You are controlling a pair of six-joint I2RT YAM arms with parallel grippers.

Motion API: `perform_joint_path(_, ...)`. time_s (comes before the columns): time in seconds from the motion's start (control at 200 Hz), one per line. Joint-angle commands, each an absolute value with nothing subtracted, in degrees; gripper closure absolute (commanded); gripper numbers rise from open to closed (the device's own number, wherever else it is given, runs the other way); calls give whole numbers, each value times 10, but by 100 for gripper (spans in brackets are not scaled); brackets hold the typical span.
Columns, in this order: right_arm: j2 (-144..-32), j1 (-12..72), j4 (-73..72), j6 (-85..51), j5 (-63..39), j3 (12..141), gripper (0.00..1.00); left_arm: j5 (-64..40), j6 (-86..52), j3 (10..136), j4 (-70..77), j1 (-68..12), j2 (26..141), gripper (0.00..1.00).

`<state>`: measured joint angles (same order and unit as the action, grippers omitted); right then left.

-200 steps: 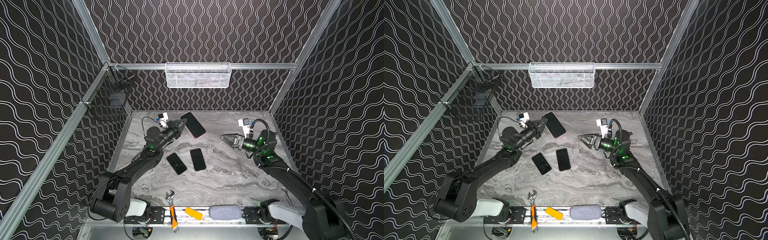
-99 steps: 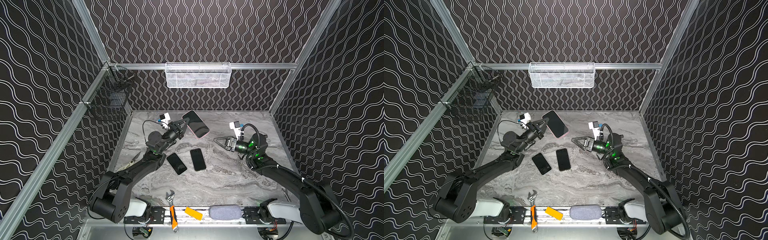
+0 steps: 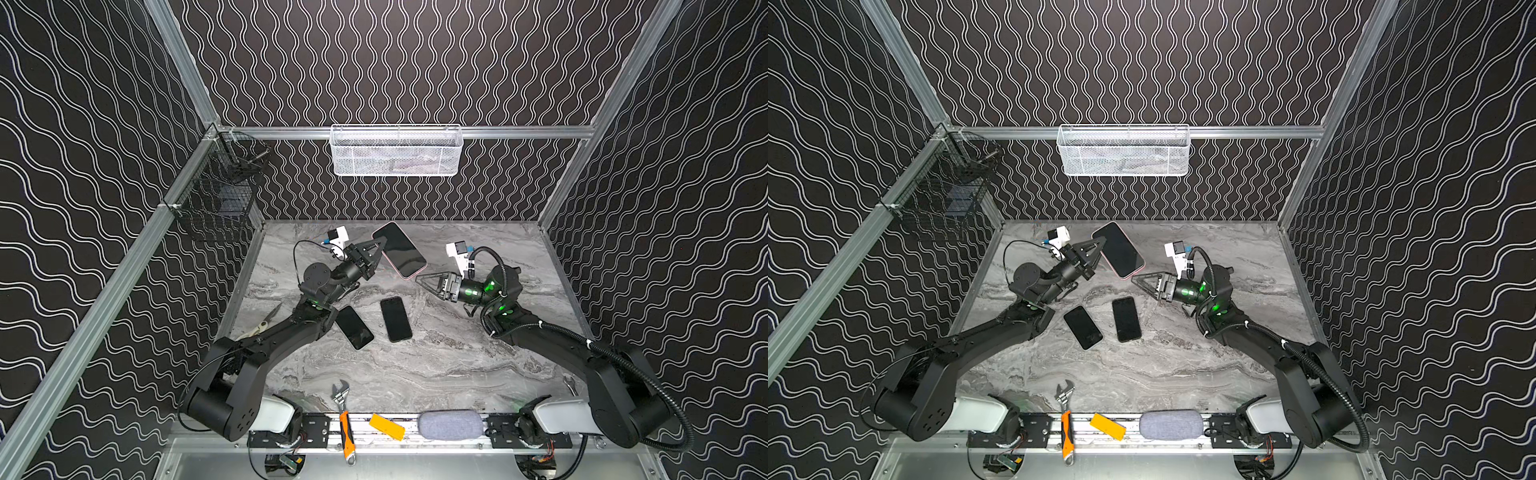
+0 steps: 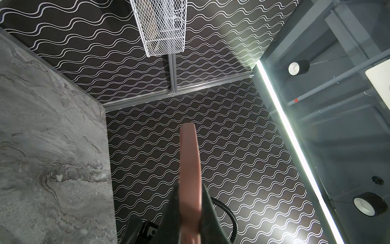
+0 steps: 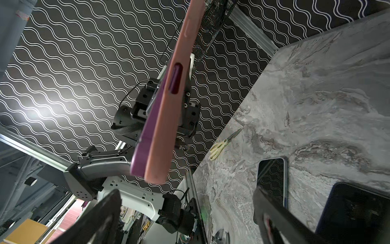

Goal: Take the phone out of the phone case
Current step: Remove the phone case from the phone.

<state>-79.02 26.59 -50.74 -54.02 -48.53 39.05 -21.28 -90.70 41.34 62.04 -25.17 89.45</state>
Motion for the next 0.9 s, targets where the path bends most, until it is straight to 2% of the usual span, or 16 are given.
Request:
perform_joint_path(0.0, -794, 267, -538, -544, -479, 392, 2, -208, -921, 425, 669, -257, 898, 100)
perform_joint_path(0.616, -816, 263, -562, -555, -476, 389, 2, -206, -936, 426, 686, -280, 907, 100)
perform_joint_path(0.786, -821, 255, -590, -576, -476, 388, 5, -205, -939, 424, 697, -283, 911, 100)
perform_joint_path(0.896, -827, 253, -623, -600, -480, 385, 10, -201, -949, 419, 724, -283, 922, 100)
